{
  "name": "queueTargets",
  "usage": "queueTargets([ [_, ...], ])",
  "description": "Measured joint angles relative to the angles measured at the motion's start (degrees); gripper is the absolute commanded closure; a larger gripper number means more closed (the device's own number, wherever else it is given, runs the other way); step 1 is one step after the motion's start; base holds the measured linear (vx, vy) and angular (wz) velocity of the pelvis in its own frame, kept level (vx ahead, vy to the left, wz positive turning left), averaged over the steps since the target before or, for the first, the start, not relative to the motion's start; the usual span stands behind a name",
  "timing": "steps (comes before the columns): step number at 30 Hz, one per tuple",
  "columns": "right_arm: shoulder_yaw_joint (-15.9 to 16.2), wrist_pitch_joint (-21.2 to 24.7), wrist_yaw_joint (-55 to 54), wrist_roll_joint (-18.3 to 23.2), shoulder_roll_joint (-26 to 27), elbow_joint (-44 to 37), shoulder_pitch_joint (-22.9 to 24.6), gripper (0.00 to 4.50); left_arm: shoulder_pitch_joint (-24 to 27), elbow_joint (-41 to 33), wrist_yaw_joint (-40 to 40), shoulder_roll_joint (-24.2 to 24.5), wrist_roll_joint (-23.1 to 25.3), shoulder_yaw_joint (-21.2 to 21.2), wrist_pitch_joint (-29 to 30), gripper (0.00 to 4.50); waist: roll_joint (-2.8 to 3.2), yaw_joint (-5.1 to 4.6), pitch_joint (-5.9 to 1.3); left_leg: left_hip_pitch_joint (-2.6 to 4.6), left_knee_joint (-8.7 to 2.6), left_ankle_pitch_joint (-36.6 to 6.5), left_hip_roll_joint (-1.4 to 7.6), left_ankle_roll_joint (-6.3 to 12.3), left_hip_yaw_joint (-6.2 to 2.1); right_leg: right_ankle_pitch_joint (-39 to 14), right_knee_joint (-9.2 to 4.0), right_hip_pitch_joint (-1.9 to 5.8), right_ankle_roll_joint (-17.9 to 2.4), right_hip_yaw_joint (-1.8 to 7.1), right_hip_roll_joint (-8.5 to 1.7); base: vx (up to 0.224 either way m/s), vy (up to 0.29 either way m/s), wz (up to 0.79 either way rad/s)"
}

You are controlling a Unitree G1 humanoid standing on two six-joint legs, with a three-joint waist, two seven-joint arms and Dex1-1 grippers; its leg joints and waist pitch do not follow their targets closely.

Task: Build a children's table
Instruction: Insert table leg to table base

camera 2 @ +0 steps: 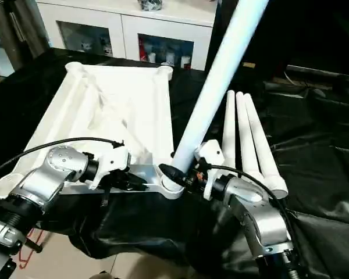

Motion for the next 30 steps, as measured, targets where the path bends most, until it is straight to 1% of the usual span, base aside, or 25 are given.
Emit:
queueTargets([
  [4, 0.5, -1.0, 0.2, -0.2, 0.0, -0.2, 0.3, 2.58, -0.1, 0.1, 0.0, 0.3, 0.1, 0.0, 0.0, 4.50, 0.00, -0.38, 0.00, 0.01, 0.00, 0.0, 0.00, 0.00, 0.00, -0.1, 0.01, 0.00, 0.1, 0.00, 0.00, 0.000, 0.000, 0.00],
  [8, 0.9, -2.3, 0.3, -1.2, -0.2, -0.3, 0.7, 2.59, -0.3, 0.3, 0.0, 0.7, 0.2, 0.0, 0.1, 4.50, 0.01, -1.12, 0.00, 0.01, 0.00, 0.0, 0.00, 0.00, 0.00, -0.1, 0.01, 0.04, 0.1, 0.00, 0.00, 0.000, 0.000, 0.00],
  [11, 0.9, -2.8, 0.0, -1.4, -0.1, -0.3, 1.1, 2.59, -0.4, 0.5, 0.0, 0.9, 0.3, 0.0, 0.1, 4.50, 0.02, -1.38, 0.00, 0.02, 0.00, 0.0, 0.00, 0.00, -0.01, -0.1, 0.01, 0.06, 0.1, 0.00, 0.00, 0.000, 0.000, 0.00],
  [16, 0.1, -2.5, -1.3, -1.1, 1.4, 0.5, 0.6, 2.59, -0.9, 1.4, 0.0, 0.8, 0.3, 0.0, 0.1, 4.50, 0.07, -1.54, 0.03, 0.02, 0.00, 0.0, 0.01, 0.00, -0.01, -0.1, 0.01, 0.06, 0.1, -0.01, 0.00, 0.000, 0.000, 0.00],
  [20, -1.0, -1.3, -1.8, 0.7, 3.0, 2.1, -1.9, 2.59, -2.1, 3.0, 0.2, 0.2, 0.5, 0.0, -0.1, 4.50, 0.17, -1.65, 0.09, 0.00, 0.00, 0.0, 0.01, 0.00, -0.01, 0.0, 0.02, 0.06, 0.1, 0.00, 0.00, 0.000, 0.000, 0.00],
  [23, -1.1, -0.9, -2.3, 1.4, 3.5, 2.1, -3.8, 2.59, -3.0, 4.3, 0.6, -0.2, 0.9, 0.0, -0.4, 4.50, 0.18, -1.68, 0.09, 0.00, -0.01, 0.0, 0.04, -0.01, -0.01, 0.0, 0.04, 0.06, 0.0, -0.02, 0.01, 0.000, 0.000, 0.00],
  [26, -1.2, -0.3, -2.4, 1.4, 3.6, 3.3, -4.8, 2.59, -3.4, 5.0, 0.6, -0.4, 0.9, 0.0, -0.9, 4.50, 0.17, -1.64, 0.09, -0.02, -0.02, 0.0, 0.04, 0.00, -0.01, 0.1, 0.02, 0.05, -0.2, -0.02, 0.01, 0.000, 0.000, 0.00],
  [30, -0.7, 0.2, -2.3, 0.0, 3.5, 5.5, -4.9, 2.59, -3.7, 5.5, 0.6, -0.4, 0.9, 0.3, -1.0, 4.50, 0.14, -1.71, 0.08, -0.10, -0.02, 0.1, 0.04, 0.10, 0.02, 0.0, -0.01, 0.02, -0.2, -0.01, 0.01, 0.000, 0.000, 0.00],
])
